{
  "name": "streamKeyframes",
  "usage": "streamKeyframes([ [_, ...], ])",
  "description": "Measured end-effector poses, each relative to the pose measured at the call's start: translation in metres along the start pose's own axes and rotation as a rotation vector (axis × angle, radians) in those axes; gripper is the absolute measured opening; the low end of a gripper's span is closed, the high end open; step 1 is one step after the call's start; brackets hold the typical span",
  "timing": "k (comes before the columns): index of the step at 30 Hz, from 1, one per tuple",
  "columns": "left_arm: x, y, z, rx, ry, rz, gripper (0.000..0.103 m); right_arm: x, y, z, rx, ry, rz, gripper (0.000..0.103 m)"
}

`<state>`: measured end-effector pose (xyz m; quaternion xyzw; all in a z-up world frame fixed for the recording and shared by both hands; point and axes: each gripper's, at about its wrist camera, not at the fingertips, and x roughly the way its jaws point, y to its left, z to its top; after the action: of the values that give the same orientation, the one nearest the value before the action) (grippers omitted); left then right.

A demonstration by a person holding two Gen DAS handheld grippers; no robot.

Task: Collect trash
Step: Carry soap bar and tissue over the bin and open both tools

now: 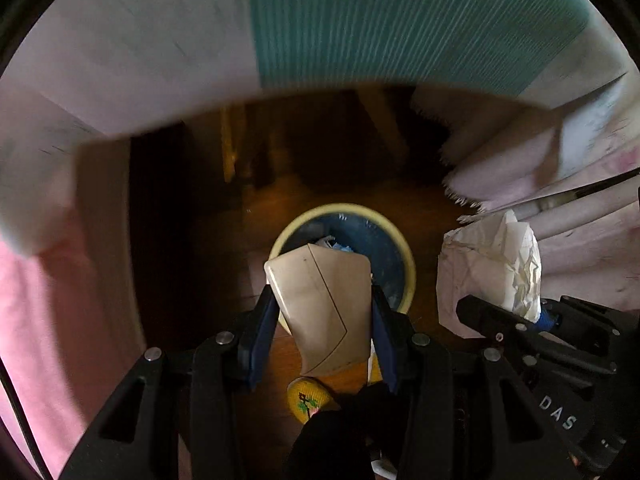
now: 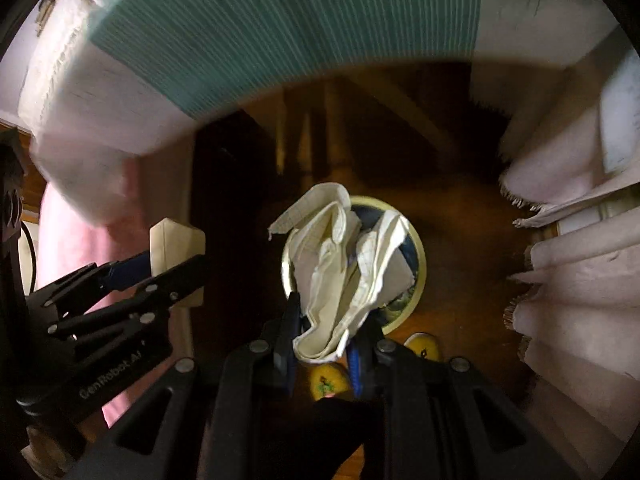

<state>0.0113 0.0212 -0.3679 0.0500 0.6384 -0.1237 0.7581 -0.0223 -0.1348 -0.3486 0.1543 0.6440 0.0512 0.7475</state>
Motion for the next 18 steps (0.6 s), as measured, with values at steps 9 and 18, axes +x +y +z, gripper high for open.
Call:
streamKeyframes([
  [9, 0.098, 0.009, -0.007, -0.033, 0.054, 0.003, 0.047, 0.109, -0.040, -0.001, -0.023, 0.073, 0.018, 0.025],
  [18, 0.119, 0.029, -0.007, -0.082, 0.055, 0.057, 0.094, 0.142, -0.051, 0.001, -0.014, 0.083, -0.002, 0.066],
])
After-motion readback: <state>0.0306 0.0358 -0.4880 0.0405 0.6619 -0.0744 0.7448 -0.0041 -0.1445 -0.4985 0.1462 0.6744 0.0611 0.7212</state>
